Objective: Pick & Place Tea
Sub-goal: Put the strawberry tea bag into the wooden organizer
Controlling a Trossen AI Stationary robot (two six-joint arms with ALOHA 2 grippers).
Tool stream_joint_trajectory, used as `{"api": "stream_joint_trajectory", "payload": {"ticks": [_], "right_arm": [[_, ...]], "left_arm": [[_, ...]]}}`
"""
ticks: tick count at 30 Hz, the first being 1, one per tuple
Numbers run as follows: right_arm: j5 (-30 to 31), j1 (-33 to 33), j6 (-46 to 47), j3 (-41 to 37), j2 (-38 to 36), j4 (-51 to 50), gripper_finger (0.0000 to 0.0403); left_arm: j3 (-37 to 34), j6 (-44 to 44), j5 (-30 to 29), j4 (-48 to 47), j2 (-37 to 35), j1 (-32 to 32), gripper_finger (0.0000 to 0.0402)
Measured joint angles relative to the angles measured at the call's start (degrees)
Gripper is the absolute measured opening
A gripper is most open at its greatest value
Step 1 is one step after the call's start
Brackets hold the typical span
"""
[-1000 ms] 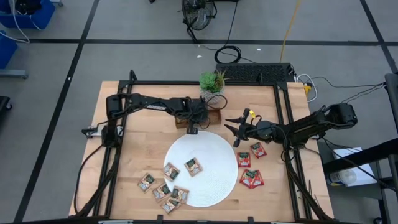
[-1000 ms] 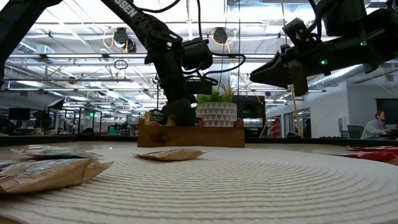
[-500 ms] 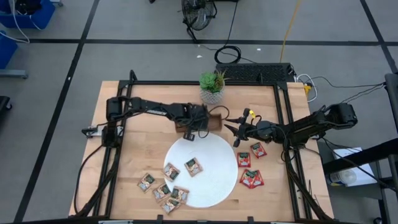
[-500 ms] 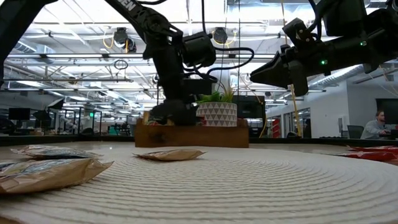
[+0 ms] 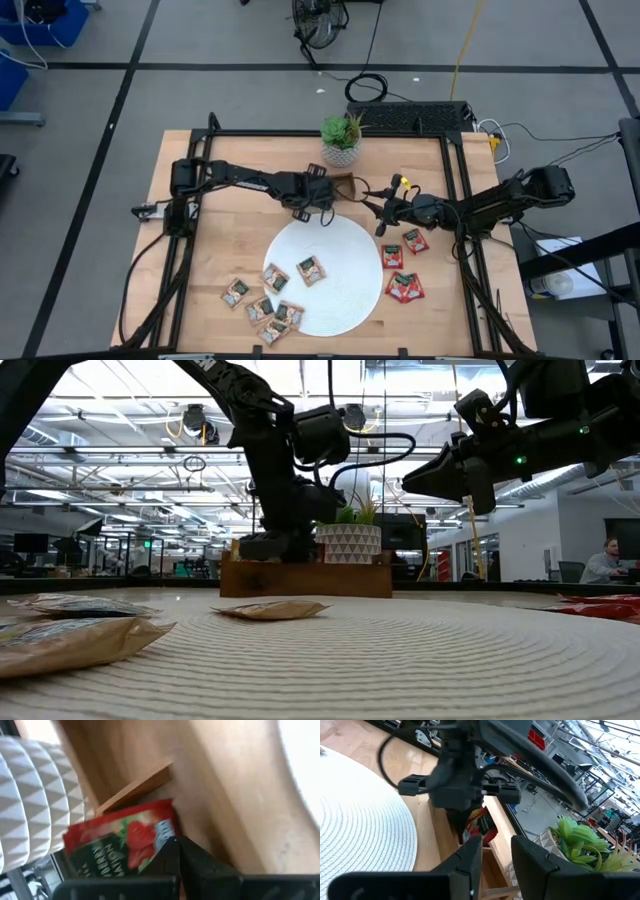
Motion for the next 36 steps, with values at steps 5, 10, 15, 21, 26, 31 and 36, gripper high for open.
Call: {"api": "stream_joint_trajectory", "payload": {"ticks": [5, 10, 15, 21, 26, 31, 36], "right_arm": [[0.0, 0.0, 0.0, 0.0, 0.0, 0.0, 0.0091], [0.0, 0.0, 0.0, 0.0, 0.0, 0.0, 0.0091], [0.0, 0.0, 0.0, 0.0, 0.0, 0.0, 0.0091], [0.0, 0.0, 0.0, 0.0, 0.0, 0.0, 0.0091], [0.0, 0.0, 0.0, 0.0, 0.0, 0.0, 0.0091], [0.0, 0.0, 0.0, 0.0, 0.0, 0.0, 0.0091], [0.0, 0.0, 1.1, -0.1, 0.0, 0.1, 0.0091]], "left_arm": [[0.0, -1.0, 0.9, 0.4, 0.0, -0.7, 0.0021], [0.0, -1.4, 3.4, 0.5, 0.0, -0.8, 0.002], [0.0, 0.1, 8.8, 0.5, 0.0, -0.8, 0.0004], [0.0, -0.6, 9.8, 0.4, 0.0, -0.8, 0.0024], [0.0, -1.2, 6.1, 0.7, -0.3, -1.4, 0.0032], [-0.1, -5.0, 4.4, 2.5, -3.7, -2.6, 0.0033], [0.0, -8.6, 12.5, 4.6, -9.0, -3.2, 0.0033]]}}
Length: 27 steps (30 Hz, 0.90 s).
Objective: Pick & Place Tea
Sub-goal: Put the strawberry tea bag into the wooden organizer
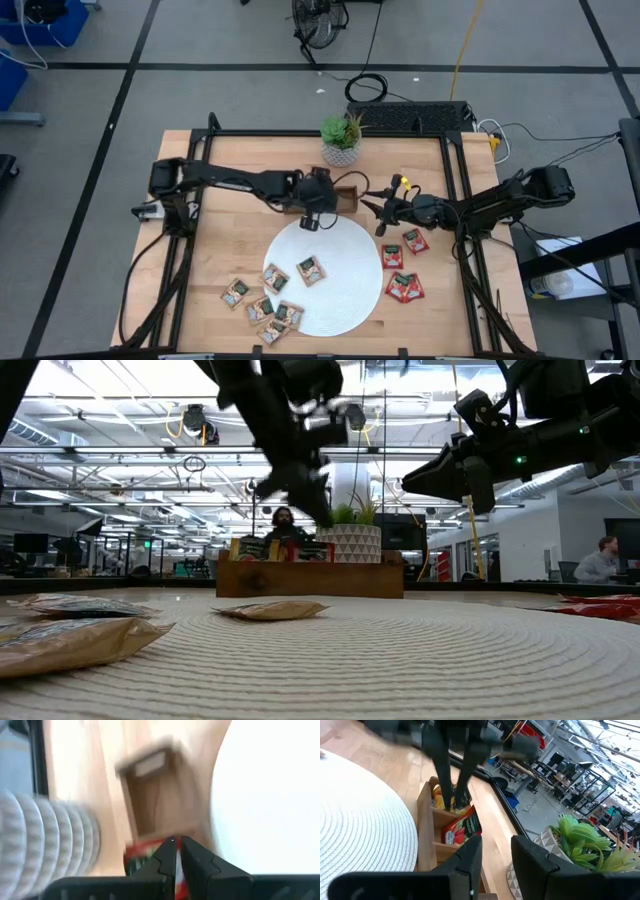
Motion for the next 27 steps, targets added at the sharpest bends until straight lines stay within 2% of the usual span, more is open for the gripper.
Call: {"api": "stream_joint_trajectory", "payload": {"ticks": [4, 8, 11, 13, 15, 17, 21, 24, 27], "right_arm": [[0.9, 0.1, 0.2, 0.0, -0.1, -0.9, 0.0091], [9.9, 3.0, 2.6, 0.0, -3.1, -7.0, 0.0091], [17.8, 7.1, 8.0, 0.9, -7.6, -19.5, 0.0091], [19.3, 9.4, 15.4, 3.5, -11.3, -34.3, 0.0091], [16.7, 10.5, 27.8, 8.3, -13.6, -51.2, 0.0091], [13.5, 10.7, 39.0, 13.0, -14.6, -67.6, 0.0091], [9.6, 9.8, 58.3, 20.4, -14.4, -95.1, 0.0098], [4.3, 8.8, 69.8, 21.2, -14.3, -107.7, 0.0114], [-2.6, 7.7, 78.3, 20.3, -13.8, -114.0, 0.0138]], "left_arm": [[0.0, -1.8, 5.8, 0.3, -2.9, 0.0, 0.0033], [-0.7, -3.9, 11.2, 1.1, -5.2, 0.8, 0.0033], [-3.3, -4.1, 15.2, 1.7, -7.0, 2.3, 0.0033], [-6.3, -4.1, 18.2, 5.1, -8.4, 4.0, 0.0033], [-10.5, -4.6, 22.1, 10.3, -10.9, 6.2, 0.0033], [-14.9, -6.4, 24.7, 19.9, -13.6, 8.2, 0.0033], [-23.3, -14.1, 24.6, 35.0, -17.5, 11.1, 0.0033], [-27.6, -19.0, 24.6, 41.5, -19.5, 12.1, 0.0033], [-30.0, -20.8, 24.3, 45.0, -19.5, 12.2, 0.0033]]}}
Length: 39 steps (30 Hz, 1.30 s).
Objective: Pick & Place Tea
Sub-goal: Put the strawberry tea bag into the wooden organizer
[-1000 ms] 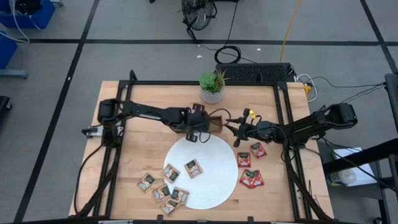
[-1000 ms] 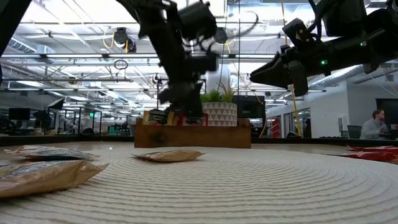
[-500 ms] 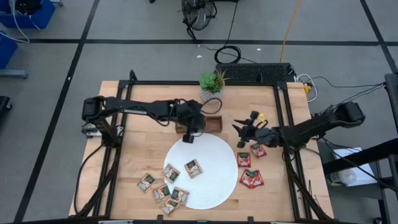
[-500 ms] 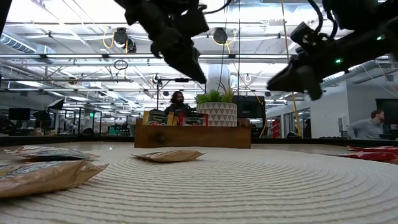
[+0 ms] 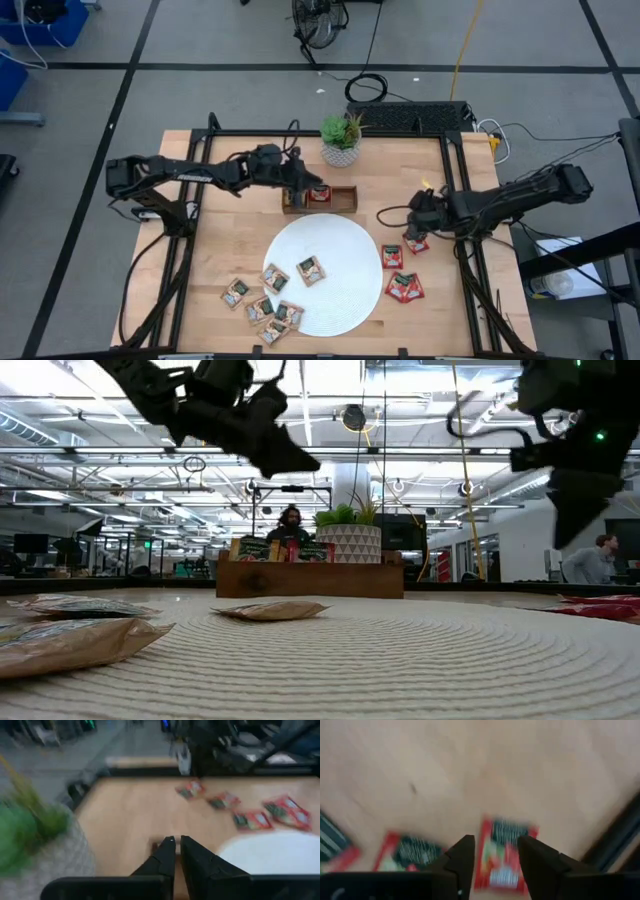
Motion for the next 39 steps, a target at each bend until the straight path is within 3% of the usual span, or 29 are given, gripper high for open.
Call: {"api": "stream_joint_trajectory", "payload": {"ticks": [2, 7, 17, 28, 34, 39], "right_arm": [[-3.3, -0.4, 2.3, -1.7, 0.3, -0.8, 0.0153], [-4.8, -1.2, 5.5, -5.2, 1.1, 3.2, 0.017], [-8.2, -1.5, 7.1, -7.7, 3.8, 4.9, 0.0168], [-11.2, -1.5, 7.7, -7.6, 11.6, 4.6, 0.0163], [-12.6, -1.5, 8.3, -7.6, 16.1, 4.0, 0.0139], [-13.9, -1.5, 8.2, -7.6, 17.5, 4.6, 0.0079]], "left_arm": [[-0.6, -0.2, -0.1, 0.4, 0.4, -0.2, 0.0033], [-0.9, -0.1, -0.1, -0.4, 0.3, -0.6, 0.0033], [-0.9, 0.1, -0.1, 0.1, 0.3, -0.6, 0.0033], [-0.9, 0.2, -0.1, 0.6, 0.3, -0.6, 0.0033], [-0.9, 0.2, -0.1, 0.6, 0.3, -0.6, 0.0033], [-0.9, 0.2, -0.1, 0.6, 0.3, -0.6, 0.0033]]}}
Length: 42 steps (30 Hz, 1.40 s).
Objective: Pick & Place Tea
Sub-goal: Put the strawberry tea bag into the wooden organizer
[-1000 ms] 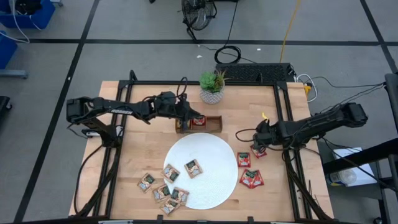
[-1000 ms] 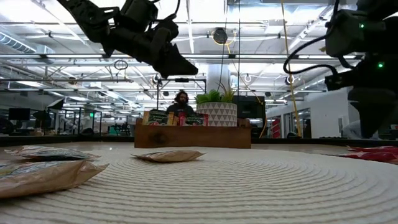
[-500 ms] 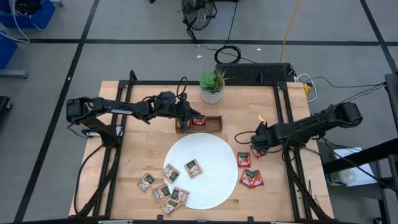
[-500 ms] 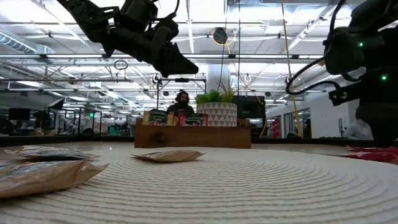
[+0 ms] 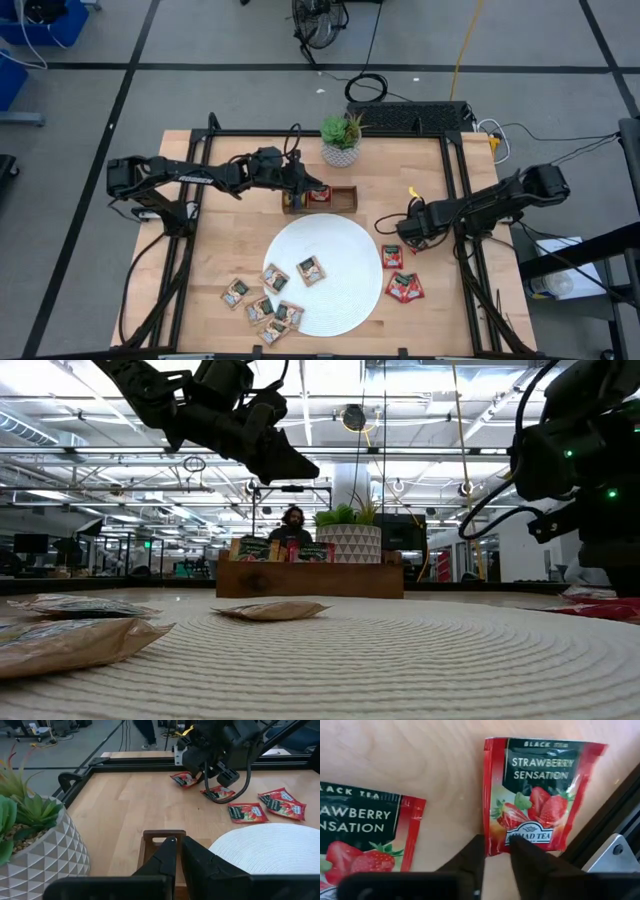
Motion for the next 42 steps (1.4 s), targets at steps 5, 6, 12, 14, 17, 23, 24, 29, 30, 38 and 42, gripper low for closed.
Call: {"api": "stream_joint_trajectory", "payload": {"ticks": [5, 6, 12, 14, 17, 23, 24, 29, 30, 38, 42], "right_arm": [[0.3, 0.3, -1.9, 0.0, 0.1, 0.0, 0.0009], [0.5, 0.6, -2.0, 0.0, 0.1, 0.0, 0.0008], [5.2, 3.3, -2.9, 2.1, 0.1, -0.6, 0.0001], [9.5, 4.7, -3.3, 4.7, 0.3, -0.3, 0.0], [14.1, 6.2, -5.9, 8.4, -0.2, 0.8, 0.0001], [27.0, 8.0, -13.6, 12.1, -0.1, 7.7, 0.0001], [29.2, 8.2, -16.0, 11.8, -0.1, 9.5, 0.0001], [34.4, 7.6, -20.9, 10.2, -0.2, 13.5, 0.0001], [34.9, 6.9, -20.3, 9.5, -0.1, 12.8, 0.0001], [10.2, -6.6, -34.9, 9.5, -1.2, 12.0, 0.0084], [3.9, -13.6, -43.2, 9.6, -1.6, 11.6, 0.0158]], "left_arm": [[0.0, 0.0, 0.0, 0.0, 0.0, 0.0, 0.0033], [0.0, -0.1, 0.0, 0.0, 0.0, 0.0, 0.0033], [0.0, -0.2, 0.0, 0.0, 0.0, 0.0, 0.0033], [0.0, -0.2, 0.0, 0.0, 0.0, 0.0, 0.0033], [0.0, -0.2, 0.0, 0.0, 0.0, 0.0, 0.0033], [0.0, -0.2, 0.0, 0.0, 0.0, 0.0, 0.0033], [0.0, -0.2, 0.0, 0.2, 0.0, 0.0, 0.0033], [0.1, -0.1, 0.0, 3.9, 0.0, 0.0, 0.0033], [0.1, -0.3, 0.0, 4.2, 0.0, 0.0, 0.0033], [0.1, -4.9, 0.0, 3.9, 0.0, 0.0, 0.0033], [0.1, -5.2, 0.0, 3.7, 0.0, -0.1, 0.0033]]}}
